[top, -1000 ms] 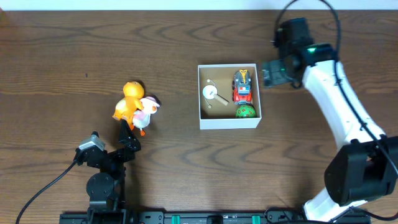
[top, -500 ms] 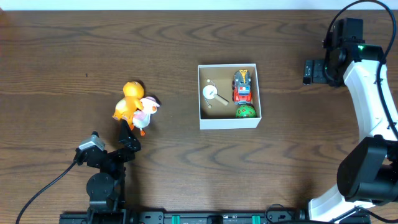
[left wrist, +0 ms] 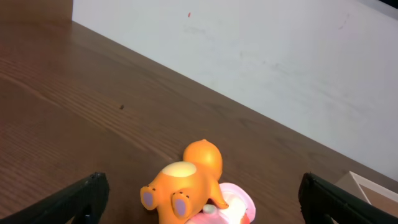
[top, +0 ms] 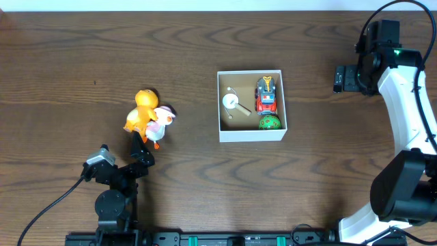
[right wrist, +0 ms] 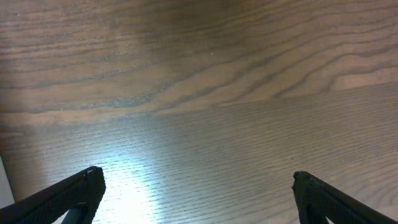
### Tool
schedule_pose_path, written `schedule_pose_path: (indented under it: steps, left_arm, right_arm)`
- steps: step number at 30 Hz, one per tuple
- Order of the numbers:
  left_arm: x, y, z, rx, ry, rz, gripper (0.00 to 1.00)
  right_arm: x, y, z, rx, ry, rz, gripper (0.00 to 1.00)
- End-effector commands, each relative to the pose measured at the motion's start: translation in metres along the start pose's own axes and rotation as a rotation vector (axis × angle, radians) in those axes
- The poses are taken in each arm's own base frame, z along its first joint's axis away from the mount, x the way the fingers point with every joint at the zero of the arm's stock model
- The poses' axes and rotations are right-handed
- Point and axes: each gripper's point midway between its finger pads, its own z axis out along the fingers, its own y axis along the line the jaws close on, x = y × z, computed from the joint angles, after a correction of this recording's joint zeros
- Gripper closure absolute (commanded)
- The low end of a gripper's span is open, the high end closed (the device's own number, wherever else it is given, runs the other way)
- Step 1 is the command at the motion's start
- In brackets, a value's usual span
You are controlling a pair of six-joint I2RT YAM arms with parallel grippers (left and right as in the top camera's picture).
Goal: Pack container
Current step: 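Move the left gripper to the orange dinosaur toy and grasp it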
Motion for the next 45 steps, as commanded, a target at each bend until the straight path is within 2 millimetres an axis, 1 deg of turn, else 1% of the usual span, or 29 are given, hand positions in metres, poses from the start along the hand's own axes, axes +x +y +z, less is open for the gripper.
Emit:
schedule_pose_path:
  steps: [1, 2, 3, 7, 9, 11, 15, 17, 18, 24, 26, 28, 31, 32, 35, 37, 41, 45]
  left_arm:
    - [0.019, 0.006, 0.002, -0.011, 0.058, -0.008, 0.02]
    - [0.021, 0.002, 0.001, 0.012, 0.071, -0.01, 0.02]
    - [0.017, -0.003, 0.002, 0.033, 0.055, -0.02, 0.02]
    - [0.009, -0.035, -0.004, 0.197, 0.071, -0.025, 0.02]
    - [0.005, -0.047, -0.008, 0.248, 0.097, -0.024, 0.02]
    - [0.0, -0.048, -0.01, 0.236, 0.121, -0.001, 0.02]
    - [-0.007, -0.048, -0.01, 0.172, 0.244, 0.163, 0.02]
    - [-0.008, -0.043, -0.005, 0.102, 0.35, 0.212, 0.02]
    - [-0.006, -0.044, -0.001, 0.083, 0.408, 0.21, 0.02]
    - [0.008, -0.045, 0.036, -0.046, 0.748, 0.227, 0.02]
    - [0.016, -0.046, 0.046, -0.073, 0.847, 0.227, 0.02]
    - [0.025, -0.052, 0.054, -0.067, 0.928, 0.192, 0.02]
    - [0.045, -0.072, 0.066, 0.034, 1.01, 0.117, 0.02]
    - [0.049, -0.076, 0.07, 0.055, 1.017, 0.106, 0.02]
    - [0.057, -0.071, 0.085, 0.041, 1.008, 0.113, 0.02]
    - [0.057, -0.059, 0.096, -0.02, 0.977, 0.143, 0.02]
    - [0.052, -0.039, 0.105, -0.128, 0.93, 0.186, 0.02]
    - [0.045, -0.018, 0.11, -0.245, 0.885, 0.25, 0.02]
  right_arm:
    - [0.0, -0.005, -0.004, 0.009, -0.009, 0.0, 0.01]
    - [0.0, -0.005, -0.004, 0.009, -0.009, 0.0, 0.01]
    - [0.0, -0.005, -0.004, 0.009, -0.009, 0.0, 0.01]
    - [0.0, -0.004, -0.004, 0.008, -0.01, -0.001, 0.01]
    - [0.0, -0.004, -0.004, 0.008, -0.009, -0.001, 0.01]
    - [0.0, -0.005, -0.004, 0.009, -0.01, -0.001, 0.01]
    - [0.0, -0.005, -0.004, 0.009, -0.009, 0.0, 0.01]
    - [0.0, -0.005, -0.004, 0.009, -0.009, 0.0, 0.01]
    - [0.0, -0.004, -0.004, 0.009, -0.009, -0.001, 0.01]
    - [0.0, -0.005, -0.004, 0.009, -0.009, 0.0, 0.01]
    - [0.0, -0.005, -0.004, 0.009, -0.009, 0.0, 0.01]
    - [0.0, -0.004, -0.004, 0.009, -0.009, -0.001, 0.01]
    - [0.0, -0.005, -0.004, 0.009, -0.009, -0.001, 0.01]
    - [0.0, -0.005, -0.004, 0.009, -0.009, 0.0, 0.01]
    - [0.0, -0.004, -0.004, 0.009, -0.009, -0.001, 0.01]
    - [0.0, -0.005, -0.004, 0.009, -0.009, 0.0, 0.01]
    - [0.0, -0.005, -0.004, 0.009, -0.009, -0.001, 0.01]
    - [0.0, -0.005, -0.004, 0.009, -0.009, 0.0, 0.01]
